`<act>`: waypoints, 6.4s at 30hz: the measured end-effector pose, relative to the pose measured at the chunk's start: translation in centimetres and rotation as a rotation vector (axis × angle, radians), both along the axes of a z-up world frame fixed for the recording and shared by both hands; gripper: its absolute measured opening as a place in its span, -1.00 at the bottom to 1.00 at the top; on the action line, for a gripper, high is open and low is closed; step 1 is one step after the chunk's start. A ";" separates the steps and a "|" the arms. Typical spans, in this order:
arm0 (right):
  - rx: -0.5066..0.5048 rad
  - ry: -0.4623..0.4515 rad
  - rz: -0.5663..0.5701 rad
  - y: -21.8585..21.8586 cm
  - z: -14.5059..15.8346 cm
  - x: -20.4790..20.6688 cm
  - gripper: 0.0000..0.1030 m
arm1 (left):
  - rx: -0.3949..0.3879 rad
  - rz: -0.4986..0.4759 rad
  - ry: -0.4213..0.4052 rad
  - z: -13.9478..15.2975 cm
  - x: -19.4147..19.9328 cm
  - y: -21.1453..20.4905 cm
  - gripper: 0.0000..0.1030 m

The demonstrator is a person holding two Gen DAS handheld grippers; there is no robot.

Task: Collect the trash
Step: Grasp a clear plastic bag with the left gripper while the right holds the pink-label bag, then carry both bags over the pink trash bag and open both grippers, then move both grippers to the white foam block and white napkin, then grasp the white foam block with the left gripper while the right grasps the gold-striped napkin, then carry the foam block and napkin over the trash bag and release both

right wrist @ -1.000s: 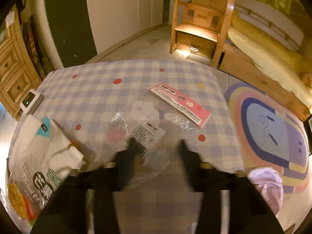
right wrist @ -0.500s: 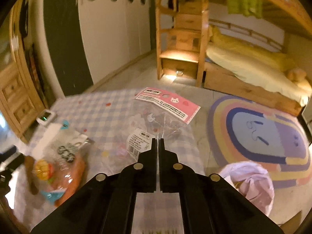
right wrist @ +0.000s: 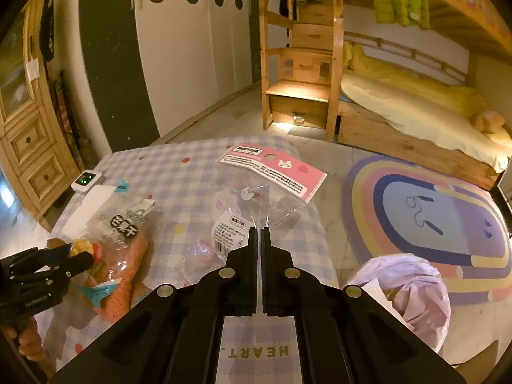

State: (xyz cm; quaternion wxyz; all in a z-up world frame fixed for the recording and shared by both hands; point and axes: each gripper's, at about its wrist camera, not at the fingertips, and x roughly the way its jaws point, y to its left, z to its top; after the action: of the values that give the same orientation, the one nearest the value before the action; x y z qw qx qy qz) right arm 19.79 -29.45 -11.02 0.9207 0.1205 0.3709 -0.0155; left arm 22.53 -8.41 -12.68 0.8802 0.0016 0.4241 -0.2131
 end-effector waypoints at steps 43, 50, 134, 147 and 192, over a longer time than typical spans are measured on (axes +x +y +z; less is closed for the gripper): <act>0.156 0.182 -0.501 -19.4 -9.0 -14.4 -0.90 | -0.094 -0.455 -0.194 -0.5 -9.7 -27.5 -0.78; 0.172 0.207 -0.515 -21.1 -11.5 -14.1 -0.85 | -0.096 -0.461 -0.189 -1.1 -9.0 -29.7 -0.54; 0.118 0.013 0.058 3.0 0.1 3.0 0.16 | 0.109 0.162 -0.060 0.4 2.2 1.0 0.20; 0.157 0.023 0.202 8.1 0.0 5.9 -0.14 | 0.153 0.245 -0.198 3.2 -0.9 5.1 0.21; 0.194 -0.235 -0.043 -0.8 4.2 -3.5 -0.98 | 0.051 -0.013 -0.260 4.2 -4.8 -4.5 0.22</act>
State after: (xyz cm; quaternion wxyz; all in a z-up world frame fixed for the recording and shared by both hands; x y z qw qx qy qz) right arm 16.31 -30.29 -6.82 0.9413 0.2177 0.2576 0.0149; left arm 17.73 -12.93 -8.48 0.9260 0.0543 0.3118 -0.2060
